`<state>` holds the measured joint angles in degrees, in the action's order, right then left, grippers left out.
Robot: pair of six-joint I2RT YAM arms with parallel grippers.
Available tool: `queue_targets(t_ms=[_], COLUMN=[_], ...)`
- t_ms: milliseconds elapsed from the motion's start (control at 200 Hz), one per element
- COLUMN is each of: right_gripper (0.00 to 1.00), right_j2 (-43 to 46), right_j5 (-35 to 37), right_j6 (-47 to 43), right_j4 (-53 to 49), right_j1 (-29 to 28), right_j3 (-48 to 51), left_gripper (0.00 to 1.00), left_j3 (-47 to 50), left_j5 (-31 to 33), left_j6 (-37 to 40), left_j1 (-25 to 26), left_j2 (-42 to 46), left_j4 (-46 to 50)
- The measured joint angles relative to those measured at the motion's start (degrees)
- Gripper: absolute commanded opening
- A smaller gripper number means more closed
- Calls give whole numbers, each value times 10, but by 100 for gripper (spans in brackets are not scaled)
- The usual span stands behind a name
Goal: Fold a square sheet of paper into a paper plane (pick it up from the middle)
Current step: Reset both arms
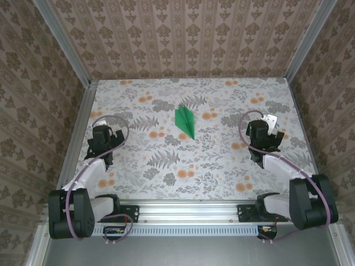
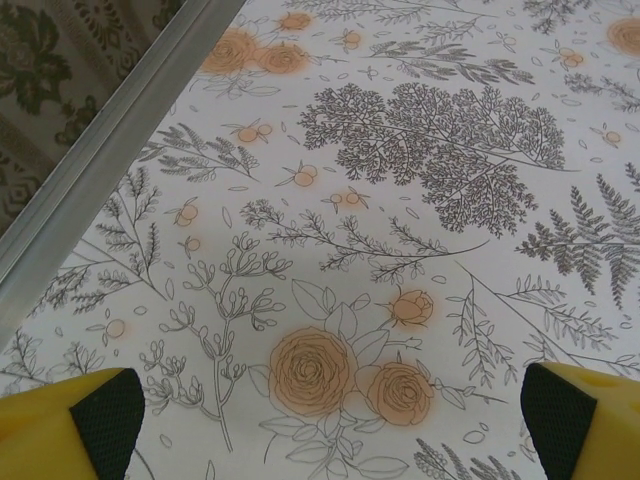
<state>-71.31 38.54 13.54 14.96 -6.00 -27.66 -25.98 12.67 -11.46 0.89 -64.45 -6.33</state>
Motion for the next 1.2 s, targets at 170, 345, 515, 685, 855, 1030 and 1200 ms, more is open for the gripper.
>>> queue_targets(t_ms=[170,345,515,685,855,1030,1200], right_gripper=[100,100,100,100,100,100,100], right_j2=[-48,-70,-138,-172,-173,-173,-173], right_j5=[-60,-143,-206,-242,-258,-260,-260], right_j6=[-32,-67,-90,-106,-113,-115,-115], right_j4=[113,231,346,389,393,392,392], right_j1=[9,20,24,24,24,24,25], right_j3=[33,53,75,82,81,77,74], left_gripper=[100,100,100,100,100,100,100], left_j3=[36,49,49,49,49,48,40], left_j5=[-51,-114,-164,-193,-206,-210,-192], left_j6=[52,74,85,98,105,113,122], left_j1=[-9,-28,-34,-37,-40,-40,-25], left_j2=[-21,-59,-93,-122,-156,-199,-223], left_j4=[-110,-205,-270,-309,-346,-370,-375])
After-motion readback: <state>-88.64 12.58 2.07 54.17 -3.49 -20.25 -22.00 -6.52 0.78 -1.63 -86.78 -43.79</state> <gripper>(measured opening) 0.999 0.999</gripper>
